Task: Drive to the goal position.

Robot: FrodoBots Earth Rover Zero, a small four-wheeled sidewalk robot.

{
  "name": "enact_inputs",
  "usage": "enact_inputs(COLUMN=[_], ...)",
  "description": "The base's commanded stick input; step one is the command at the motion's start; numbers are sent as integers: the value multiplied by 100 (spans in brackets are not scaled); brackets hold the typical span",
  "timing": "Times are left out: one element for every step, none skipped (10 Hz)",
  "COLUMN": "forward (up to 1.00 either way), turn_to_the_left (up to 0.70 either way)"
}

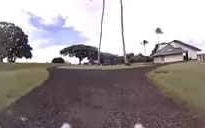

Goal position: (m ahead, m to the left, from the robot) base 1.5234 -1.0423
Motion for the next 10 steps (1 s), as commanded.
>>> enact_inputs(forward=[70, 70, 70, 70, 70, 70, 70, 70, 70, 70], turn_to_the_left=[0, 0, 0, 0, 0, 0, 0, 0, 0, 0])
